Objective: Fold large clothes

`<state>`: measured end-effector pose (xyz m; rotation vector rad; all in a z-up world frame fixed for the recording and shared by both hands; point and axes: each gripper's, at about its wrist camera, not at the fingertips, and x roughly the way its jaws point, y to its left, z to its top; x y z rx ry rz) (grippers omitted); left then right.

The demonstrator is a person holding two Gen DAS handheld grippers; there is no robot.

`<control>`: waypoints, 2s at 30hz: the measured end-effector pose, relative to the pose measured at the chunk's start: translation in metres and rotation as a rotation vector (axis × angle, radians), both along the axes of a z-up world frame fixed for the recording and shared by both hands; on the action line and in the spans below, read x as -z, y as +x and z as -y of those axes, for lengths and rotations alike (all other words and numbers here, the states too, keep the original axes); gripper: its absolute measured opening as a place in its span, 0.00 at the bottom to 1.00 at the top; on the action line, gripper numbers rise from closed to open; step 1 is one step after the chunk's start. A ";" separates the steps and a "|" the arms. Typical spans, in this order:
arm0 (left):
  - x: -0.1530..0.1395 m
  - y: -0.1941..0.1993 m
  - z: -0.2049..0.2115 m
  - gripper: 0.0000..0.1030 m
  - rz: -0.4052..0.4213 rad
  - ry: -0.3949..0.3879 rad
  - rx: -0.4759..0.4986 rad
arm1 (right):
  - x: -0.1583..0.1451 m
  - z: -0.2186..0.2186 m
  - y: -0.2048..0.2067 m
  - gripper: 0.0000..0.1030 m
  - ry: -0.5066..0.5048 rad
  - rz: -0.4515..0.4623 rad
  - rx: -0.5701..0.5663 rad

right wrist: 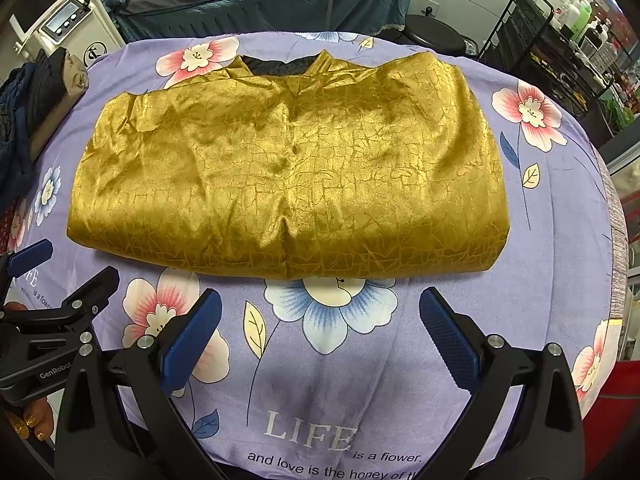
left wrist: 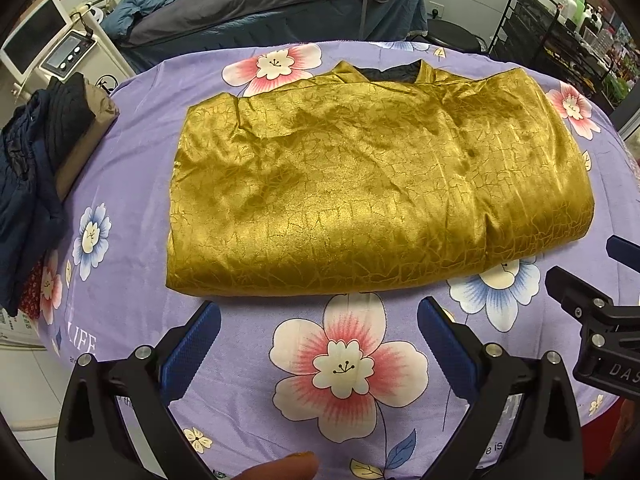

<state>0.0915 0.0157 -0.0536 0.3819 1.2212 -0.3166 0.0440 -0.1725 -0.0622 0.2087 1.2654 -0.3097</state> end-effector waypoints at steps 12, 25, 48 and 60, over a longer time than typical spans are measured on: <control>0.001 0.000 -0.001 0.94 -0.008 -0.004 -0.004 | 0.000 -0.001 -0.001 0.95 -0.001 -0.001 -0.007; 0.001 -0.002 0.000 0.94 -0.007 -0.004 0.000 | 0.000 -0.002 -0.001 0.95 -0.001 -0.001 -0.007; -0.007 -0.004 -0.003 0.94 0.012 -0.106 -0.001 | -0.002 -0.002 -0.001 0.95 -0.010 0.005 -0.015; -0.004 -0.003 -0.003 0.94 0.017 -0.052 0.002 | -0.003 0.000 -0.001 0.95 -0.035 0.005 -0.012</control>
